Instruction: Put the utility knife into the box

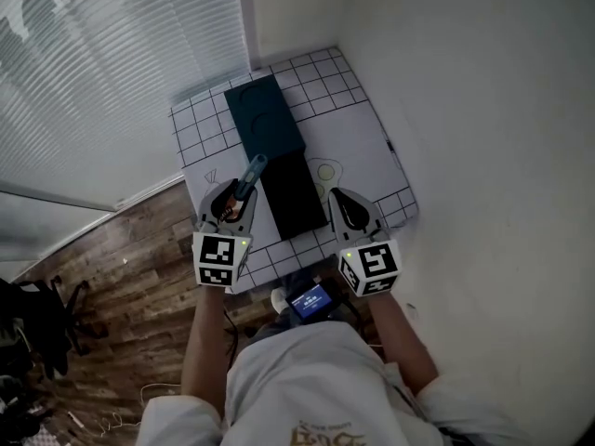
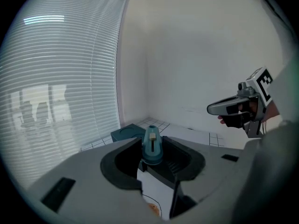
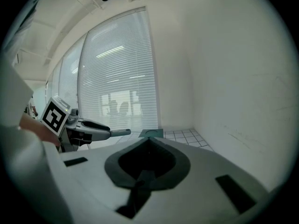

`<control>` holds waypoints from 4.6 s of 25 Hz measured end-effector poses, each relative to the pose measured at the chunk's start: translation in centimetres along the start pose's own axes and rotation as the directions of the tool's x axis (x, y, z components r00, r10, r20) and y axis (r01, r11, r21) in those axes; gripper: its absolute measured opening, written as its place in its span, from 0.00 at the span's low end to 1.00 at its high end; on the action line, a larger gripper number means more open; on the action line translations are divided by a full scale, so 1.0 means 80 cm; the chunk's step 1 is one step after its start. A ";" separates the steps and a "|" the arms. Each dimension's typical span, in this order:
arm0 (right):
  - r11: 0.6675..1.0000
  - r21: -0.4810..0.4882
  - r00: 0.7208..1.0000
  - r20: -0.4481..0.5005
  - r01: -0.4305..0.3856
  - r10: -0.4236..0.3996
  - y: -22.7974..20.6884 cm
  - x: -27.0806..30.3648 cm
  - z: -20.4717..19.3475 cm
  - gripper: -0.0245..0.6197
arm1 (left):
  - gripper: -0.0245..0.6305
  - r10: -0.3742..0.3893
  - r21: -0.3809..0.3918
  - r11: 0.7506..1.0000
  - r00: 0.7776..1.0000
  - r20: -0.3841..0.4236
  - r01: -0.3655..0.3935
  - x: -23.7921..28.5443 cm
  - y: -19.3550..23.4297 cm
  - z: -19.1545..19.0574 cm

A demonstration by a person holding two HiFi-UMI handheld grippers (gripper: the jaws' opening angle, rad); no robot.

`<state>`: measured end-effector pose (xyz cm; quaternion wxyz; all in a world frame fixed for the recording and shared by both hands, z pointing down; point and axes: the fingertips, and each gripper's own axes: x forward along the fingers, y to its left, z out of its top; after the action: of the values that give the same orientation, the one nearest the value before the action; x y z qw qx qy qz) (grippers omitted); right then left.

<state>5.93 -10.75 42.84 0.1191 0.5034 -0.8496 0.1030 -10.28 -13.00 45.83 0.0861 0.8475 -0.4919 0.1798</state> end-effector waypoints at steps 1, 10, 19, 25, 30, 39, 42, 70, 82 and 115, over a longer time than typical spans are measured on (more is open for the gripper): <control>1.000 0.000 1.000 0.002 0.003 -0.003 0.002 -0.005 -0.001 0.05 | 0.26 -0.005 0.002 1.000 1.000 -0.001 0.005 -0.003 -0.004 -0.001; 0.999 0.023 0.999 0.003 0.040 -0.041 0.002 -0.049 -0.015 0.05 | 0.26 -0.052 0.005 0.999 0.999 -0.006 0.052 -0.019 -0.046 -0.011; 0.997 0.035 0.998 -0.009 0.069 -0.069 -0.005 -0.064 -0.028 0.05 | 0.26 -0.115 0.002 0.993 0.993 -0.032 0.115 -0.015 -0.081 -0.025; 0.995 0.046 0.996 -0.035 0.086 -0.085 -0.018 -0.058 -0.040 0.05 | 0.26 -0.143 -0.003 0.990 0.988 -0.062 0.143 0.000 -0.088 -0.039; 0.995 0.060 0.995 -0.060 0.083 -0.080 -0.024 -0.046 -0.056 0.05 | 0.26 -0.157 -0.023 0.988 0.983 -0.092 0.156 0.016 -0.089 -0.057; 0.996 0.071 0.991 -0.123 0.062 -0.053 -0.028 -0.010 -0.086 0.05 | 0.26 -0.192 -0.047 0.981 0.968 -0.160 0.187 0.041 -0.094 -0.096; 0.995 0.077 0.989 -0.140 0.057 -0.046 -0.028 -0.004 -0.096 0.05 | 0.26 -0.210 -0.029 0.978 0.961 -0.182 0.208 0.048 -0.101 -0.105; 0.989 0.123 0.971 -0.235 0.077 -0.046 -0.052 0.038 -0.148 0.05 | 0.26 -0.256 0.094 0.946 0.892 -0.371 0.311 0.097 -0.123 -0.164; 0.990 0.129 0.970 -0.240 0.062 -0.030 -0.046 0.043 -0.154 0.05 | 0.27 -0.217 0.144 0.944 0.887 -0.407 0.297 0.099 -0.129 -0.171; 0.994 0.080 0.995 -0.077 0.070 -0.063 -0.020 -0.017 -0.074 0.05 | 0.05 -0.094 -0.074 0.994 0.979 -0.181 0.082 0.021 -0.065 -0.070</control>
<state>8.57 -8.63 48.12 0.1333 0.5317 -0.8223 0.1525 -6.26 -9.92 51.77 0.1674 0.8448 -0.4495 0.2372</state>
